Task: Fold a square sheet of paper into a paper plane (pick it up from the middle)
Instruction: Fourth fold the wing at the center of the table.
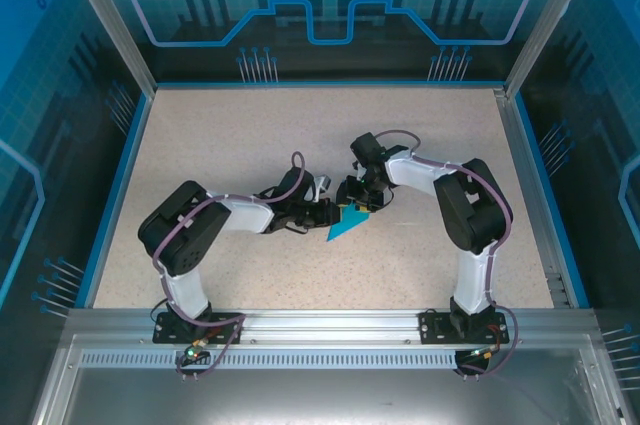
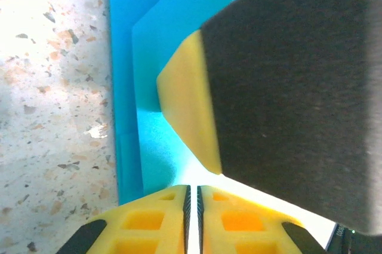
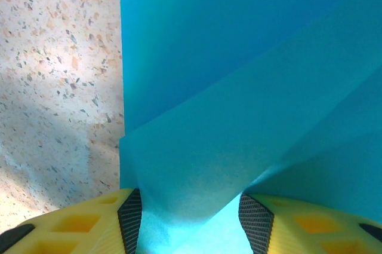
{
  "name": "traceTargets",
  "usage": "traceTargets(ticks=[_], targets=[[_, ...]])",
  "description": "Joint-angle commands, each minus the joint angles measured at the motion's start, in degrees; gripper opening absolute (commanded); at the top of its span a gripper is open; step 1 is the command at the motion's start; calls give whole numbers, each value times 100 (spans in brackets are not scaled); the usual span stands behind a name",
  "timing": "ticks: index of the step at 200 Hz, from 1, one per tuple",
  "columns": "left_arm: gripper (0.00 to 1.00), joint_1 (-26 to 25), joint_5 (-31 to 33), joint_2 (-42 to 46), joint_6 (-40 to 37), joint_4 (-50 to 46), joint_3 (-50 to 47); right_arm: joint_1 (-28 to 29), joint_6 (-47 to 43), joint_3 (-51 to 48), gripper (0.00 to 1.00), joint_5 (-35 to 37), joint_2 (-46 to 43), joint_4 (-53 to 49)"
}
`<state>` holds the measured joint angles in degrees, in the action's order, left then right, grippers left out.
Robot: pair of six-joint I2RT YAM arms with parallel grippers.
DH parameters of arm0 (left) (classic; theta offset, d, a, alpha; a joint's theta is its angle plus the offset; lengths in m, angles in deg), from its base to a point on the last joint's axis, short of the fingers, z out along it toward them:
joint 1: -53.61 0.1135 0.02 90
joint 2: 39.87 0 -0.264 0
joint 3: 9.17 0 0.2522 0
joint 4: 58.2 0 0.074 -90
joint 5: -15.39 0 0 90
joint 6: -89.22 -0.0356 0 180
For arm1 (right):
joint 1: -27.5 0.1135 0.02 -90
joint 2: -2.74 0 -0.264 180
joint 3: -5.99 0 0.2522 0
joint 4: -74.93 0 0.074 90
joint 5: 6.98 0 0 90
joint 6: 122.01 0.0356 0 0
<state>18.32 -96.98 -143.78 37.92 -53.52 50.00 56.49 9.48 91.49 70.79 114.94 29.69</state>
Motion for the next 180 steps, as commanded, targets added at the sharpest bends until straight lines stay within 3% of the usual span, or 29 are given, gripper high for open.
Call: traceTargets(ticks=[1,109,180], targets=[[13,31,-58,-91,11,-171,167,71,-79,-327,54,521,602,-358],[12,35,128,-194,-64,-466,284,44,-60,-610,53,411,293,-60],[11,35,206,-234,-82,-491,284,45,-49,-521,47,492,461,-232]])
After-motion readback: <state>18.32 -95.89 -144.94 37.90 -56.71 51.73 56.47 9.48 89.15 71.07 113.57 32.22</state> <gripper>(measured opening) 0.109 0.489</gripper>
